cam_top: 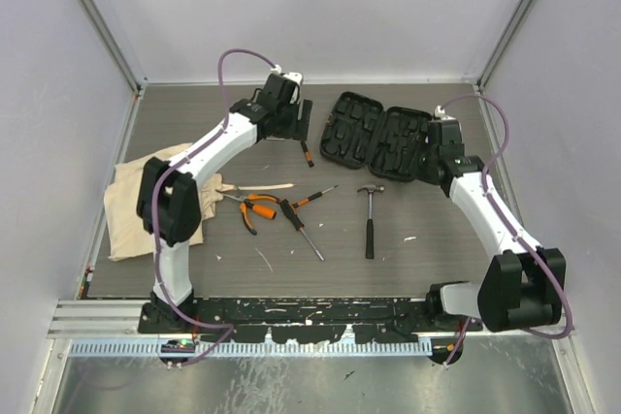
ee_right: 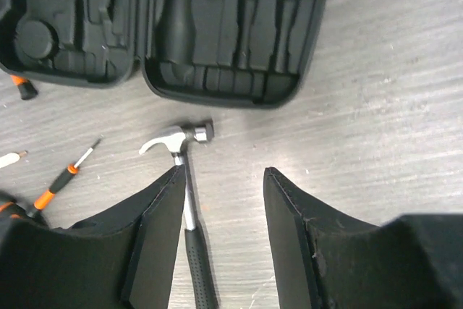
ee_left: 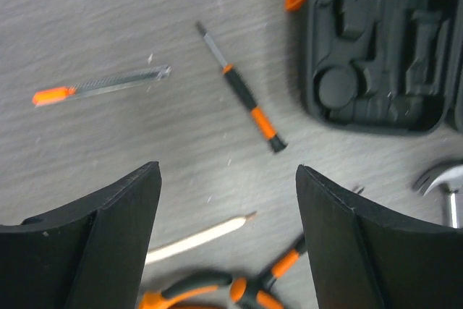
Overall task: Sort the tools into containers
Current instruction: Open the storage box at the center of the board, then move the storage box to the center of the board.
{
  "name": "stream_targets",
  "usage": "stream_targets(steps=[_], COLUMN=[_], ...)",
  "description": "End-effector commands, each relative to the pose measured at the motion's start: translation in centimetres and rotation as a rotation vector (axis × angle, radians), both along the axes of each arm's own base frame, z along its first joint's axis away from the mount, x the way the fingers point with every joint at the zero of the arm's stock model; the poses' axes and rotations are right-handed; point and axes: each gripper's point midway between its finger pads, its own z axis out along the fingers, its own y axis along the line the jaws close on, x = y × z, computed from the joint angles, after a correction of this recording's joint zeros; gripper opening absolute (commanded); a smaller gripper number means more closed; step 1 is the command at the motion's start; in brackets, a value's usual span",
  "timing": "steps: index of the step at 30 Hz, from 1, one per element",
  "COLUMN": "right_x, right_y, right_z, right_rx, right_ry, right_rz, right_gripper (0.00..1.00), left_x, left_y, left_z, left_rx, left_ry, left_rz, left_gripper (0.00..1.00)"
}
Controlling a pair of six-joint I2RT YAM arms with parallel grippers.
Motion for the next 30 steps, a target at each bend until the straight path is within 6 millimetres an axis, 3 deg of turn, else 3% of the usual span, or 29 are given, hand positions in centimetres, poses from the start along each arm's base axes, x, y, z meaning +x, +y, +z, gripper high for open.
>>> stream_targets(steps=[1, 6, 12, 16, 21, 26, 30], right_x=[-1.9, -4.1, -5.7, -6.2, -6.3, -6.3, -6.3], right_y=[0.1, 0.6, 1.4, 1.4, 1.6, 1.6, 1.8], right_z=[0.3, -0.8, -1.9, -2.5, -2.7, -2.9, -2.9], right_rx=[0.033, 0.068, 0.112, 0.107, 0.116, 0.112, 0.117], right_ry=[-0.029, -0.002, 0.022, 0.036, 0.038, 0.039, 0.035], right_rz=[-0.017, 0.001, 0.021, 0.028, 0.041, 0.051, 0.061], right_gripper=[0.53, 0.52, 0.51, 0.50, 0.50, 0.50, 0.49], left_x=[3.5, 5.7, 7.0, 7.0, 6.7, 5.5, 4.0], left_y=[-3.9, -6.5, -8.2, -9.5, -9.4, -9.2, -9.7], left_z=[1.2, 0.5, -2.1, -3.1, -4.7, -5.9, -6.0], left_rx=[-0.116, -0.167, -0.197, -0.223, -0.203, -0.201, -0.220], left_ry=[-0.047, -0.030, 0.022, 0.047, 0.087, 0.128, 0.152], left_rz=[-0.049, -0.070, -0.081, -0.104, -0.090, -0.077, -0.089], left_gripper=[0.75, 0.68, 0.63, 0.59, 0.52, 0.53, 0.44])
